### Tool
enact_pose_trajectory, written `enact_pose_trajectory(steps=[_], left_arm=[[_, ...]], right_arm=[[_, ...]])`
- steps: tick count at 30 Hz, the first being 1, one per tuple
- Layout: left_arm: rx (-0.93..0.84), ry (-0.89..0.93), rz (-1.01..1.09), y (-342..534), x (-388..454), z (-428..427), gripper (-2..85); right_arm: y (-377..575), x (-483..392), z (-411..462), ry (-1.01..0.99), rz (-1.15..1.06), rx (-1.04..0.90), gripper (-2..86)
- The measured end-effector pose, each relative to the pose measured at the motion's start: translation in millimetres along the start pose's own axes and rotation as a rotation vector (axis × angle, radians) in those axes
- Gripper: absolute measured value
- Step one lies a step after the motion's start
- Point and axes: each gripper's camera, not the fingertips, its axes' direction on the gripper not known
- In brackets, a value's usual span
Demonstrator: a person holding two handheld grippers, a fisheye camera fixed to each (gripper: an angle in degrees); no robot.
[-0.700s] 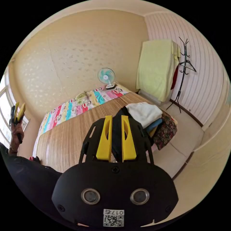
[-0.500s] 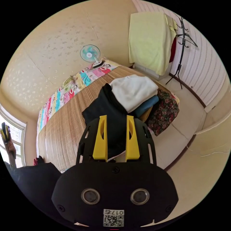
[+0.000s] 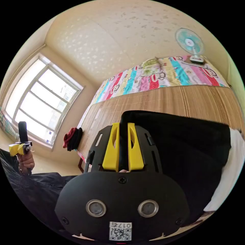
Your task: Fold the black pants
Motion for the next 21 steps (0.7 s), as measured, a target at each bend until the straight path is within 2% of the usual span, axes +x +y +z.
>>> enact_pose_trajectory(steps=[3,7,9,11,14,15,16,18,20,21], left_arm=[[0.015,-0.034,0.024,10.6,-1.5,4.3,8.5],[0.021,-0.111,0.040,27.8,-10.9,5.4,8.4],[-0.009,-0.155,0.035,39.4,-24.9,15.9,8.5],[-0.052,-0.164,0.031,45.1,-36.5,30.9,8.5],[-0.112,-0.138,0.047,48.8,-49.3,63.9,8.4],[-0.148,-0.142,0.060,47.6,-51.1,80.0,8.4],[-0.172,-0.151,0.071,46.6,-51.2,89.1,8.4],[-0.284,-0.210,0.146,42.8,-47.0,130.0,8.5],[-0.365,-0.256,0.216,41.7,-42.7,162.9,8.6],[-0.414,-0.273,0.266,42.0,-40.1,185.7,8.8]], right_arm=[[-0.6,-50.7,11.6,-0.132,-0.089,0.007,5.3],[76.7,-34.8,-23.9,-0.121,0.098,-0.005,11.1],[134.6,-16.8,-53.5,0.019,0.203,0.007,11.9],[219.9,13.0,-98.9,0.283,0.427,0.007,12.2],[326.7,40.2,-160.0,0.564,0.748,0.065,12.3],[344.1,41.9,-169.2,0.592,0.788,0.089,12.3],[371.5,45.5,-180.4,0.594,0.833,0.120,12.4],[396.2,57.9,-177.9,0.471,0.867,0.103,12.5],[409.1,70.4,-156.3,0.204,0.876,0.097,11.7],[411.2,69.2,-153.8,0.180,0.888,0.118,11.1]])
